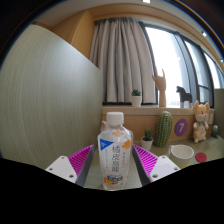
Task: Pour water
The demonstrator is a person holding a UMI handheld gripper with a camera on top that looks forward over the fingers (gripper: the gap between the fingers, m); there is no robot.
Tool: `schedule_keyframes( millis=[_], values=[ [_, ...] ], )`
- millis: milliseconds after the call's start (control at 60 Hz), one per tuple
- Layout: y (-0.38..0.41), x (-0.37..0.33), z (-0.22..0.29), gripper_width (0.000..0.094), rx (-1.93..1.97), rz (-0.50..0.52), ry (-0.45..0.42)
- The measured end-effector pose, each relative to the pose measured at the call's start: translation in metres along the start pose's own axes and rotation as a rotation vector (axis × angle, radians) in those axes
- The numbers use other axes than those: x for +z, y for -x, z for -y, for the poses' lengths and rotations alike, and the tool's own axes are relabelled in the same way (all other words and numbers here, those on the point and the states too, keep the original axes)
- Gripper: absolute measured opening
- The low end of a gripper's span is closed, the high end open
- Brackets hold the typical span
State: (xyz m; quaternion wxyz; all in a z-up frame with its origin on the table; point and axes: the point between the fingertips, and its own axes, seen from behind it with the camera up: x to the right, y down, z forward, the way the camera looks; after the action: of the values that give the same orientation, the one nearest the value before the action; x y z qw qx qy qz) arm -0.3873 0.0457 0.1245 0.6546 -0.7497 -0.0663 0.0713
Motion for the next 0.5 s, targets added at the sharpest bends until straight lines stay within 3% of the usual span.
schedule_keyframes(
  millis=[83,167,367,500],
  values=[
    [0.003,0.012,-0.004,0.0739,-0.025,-0.001,-0.001],
    [0.003,0.018,-0.005,0.0549,-0.042,-0.003,-0.006],
    [-0.001,0.013,-0.004,0.0352,-0.016,-0.017,-0.037],
    [-0.005,0.013,-0.003,0.0352,0.018,-0.016,-0.046]
  ],
)
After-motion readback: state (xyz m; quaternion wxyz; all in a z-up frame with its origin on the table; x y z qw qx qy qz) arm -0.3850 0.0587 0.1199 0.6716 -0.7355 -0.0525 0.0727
